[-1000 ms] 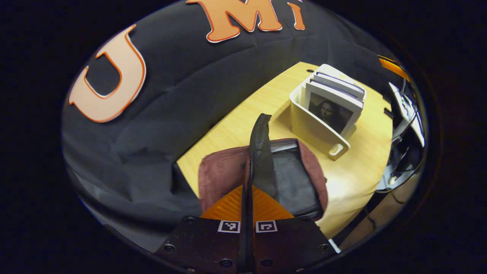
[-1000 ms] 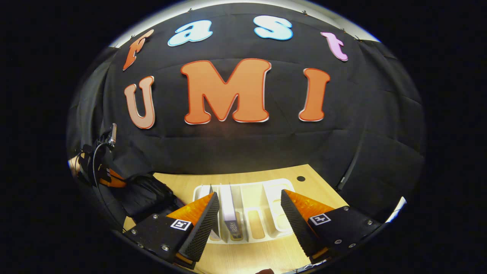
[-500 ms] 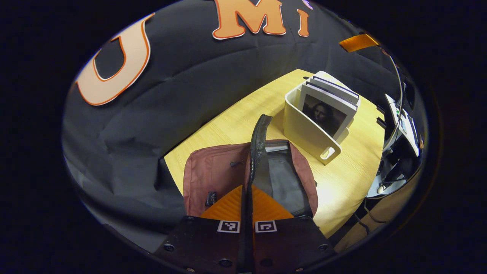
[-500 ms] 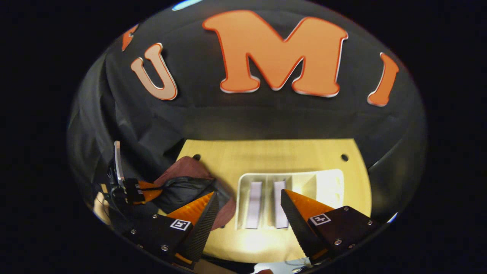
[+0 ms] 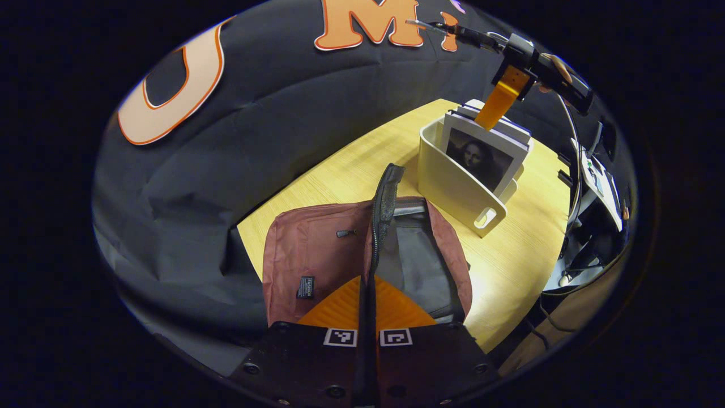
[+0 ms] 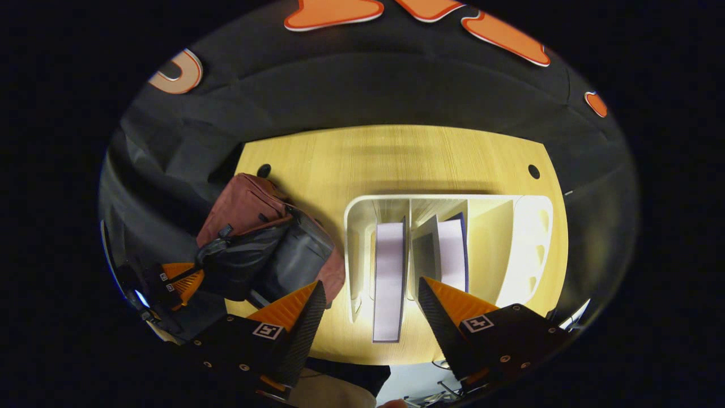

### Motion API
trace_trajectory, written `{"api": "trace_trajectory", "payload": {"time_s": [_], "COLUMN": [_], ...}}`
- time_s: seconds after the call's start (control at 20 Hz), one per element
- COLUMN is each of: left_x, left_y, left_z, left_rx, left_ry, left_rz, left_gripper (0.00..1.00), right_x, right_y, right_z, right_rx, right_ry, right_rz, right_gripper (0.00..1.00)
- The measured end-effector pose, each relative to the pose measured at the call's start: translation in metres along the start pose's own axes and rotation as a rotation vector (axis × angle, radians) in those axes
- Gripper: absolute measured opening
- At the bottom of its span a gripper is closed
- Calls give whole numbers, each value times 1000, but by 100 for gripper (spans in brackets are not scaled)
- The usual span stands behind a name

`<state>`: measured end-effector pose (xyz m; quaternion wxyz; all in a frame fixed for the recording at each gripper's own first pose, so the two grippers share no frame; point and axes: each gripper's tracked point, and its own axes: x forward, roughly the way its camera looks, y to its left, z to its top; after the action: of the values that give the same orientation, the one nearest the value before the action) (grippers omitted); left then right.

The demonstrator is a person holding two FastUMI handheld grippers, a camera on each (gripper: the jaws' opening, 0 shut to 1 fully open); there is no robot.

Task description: Open the schoolbag, grab two books from the bookshelf and put them into the schoolbag.

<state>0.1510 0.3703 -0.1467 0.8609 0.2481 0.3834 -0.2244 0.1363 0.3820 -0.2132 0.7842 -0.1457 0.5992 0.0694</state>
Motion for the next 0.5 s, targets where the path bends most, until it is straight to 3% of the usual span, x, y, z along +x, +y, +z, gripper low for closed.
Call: {"api": "trace_trajectory", "payload": {"time_s": [0.45,0.5], "left_x": [-5,-6], "left_y": [13,13], "left_z": [2,3], "left_rx": [28,34], "left_ry": [-11,-12], "left_rz": [52,52], "left_gripper": [1,1], "right_x": [47,49], "right_y": [-12,-15], "right_z": [-1,0], "right_rx": [-18,-11], "right_ry": [77,82], "right_rz": [-81,-90], "right_gripper": [98,93]}}
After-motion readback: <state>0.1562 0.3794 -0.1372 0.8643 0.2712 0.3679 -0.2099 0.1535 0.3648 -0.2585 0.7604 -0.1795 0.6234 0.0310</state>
